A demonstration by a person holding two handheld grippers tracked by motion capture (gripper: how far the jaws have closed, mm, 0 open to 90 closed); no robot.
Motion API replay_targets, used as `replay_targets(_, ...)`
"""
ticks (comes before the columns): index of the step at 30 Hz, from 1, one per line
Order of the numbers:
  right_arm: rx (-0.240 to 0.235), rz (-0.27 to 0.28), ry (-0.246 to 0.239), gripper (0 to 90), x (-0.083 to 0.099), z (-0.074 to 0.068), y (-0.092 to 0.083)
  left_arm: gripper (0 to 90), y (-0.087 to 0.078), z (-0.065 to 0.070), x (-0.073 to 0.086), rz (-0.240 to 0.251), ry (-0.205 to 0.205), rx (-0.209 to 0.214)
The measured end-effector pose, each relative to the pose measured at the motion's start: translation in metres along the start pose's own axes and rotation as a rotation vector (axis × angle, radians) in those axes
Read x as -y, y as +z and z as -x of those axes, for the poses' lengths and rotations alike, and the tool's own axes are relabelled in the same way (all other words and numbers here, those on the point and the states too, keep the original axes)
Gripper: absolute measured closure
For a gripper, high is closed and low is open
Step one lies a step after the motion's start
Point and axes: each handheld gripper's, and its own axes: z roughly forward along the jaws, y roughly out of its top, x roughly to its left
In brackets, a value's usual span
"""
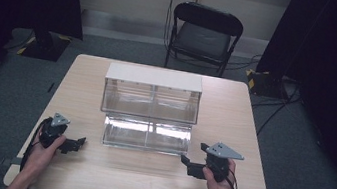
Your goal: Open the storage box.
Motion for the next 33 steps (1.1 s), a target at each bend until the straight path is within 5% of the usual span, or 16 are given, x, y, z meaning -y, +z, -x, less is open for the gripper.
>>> replay_targets(33,-0.009,0.014,0.031,13.7,-0.0086,-0.0028,0.0041,0.2,0.0001,0.0003,0.0002,0.001,-0.005,0.001)
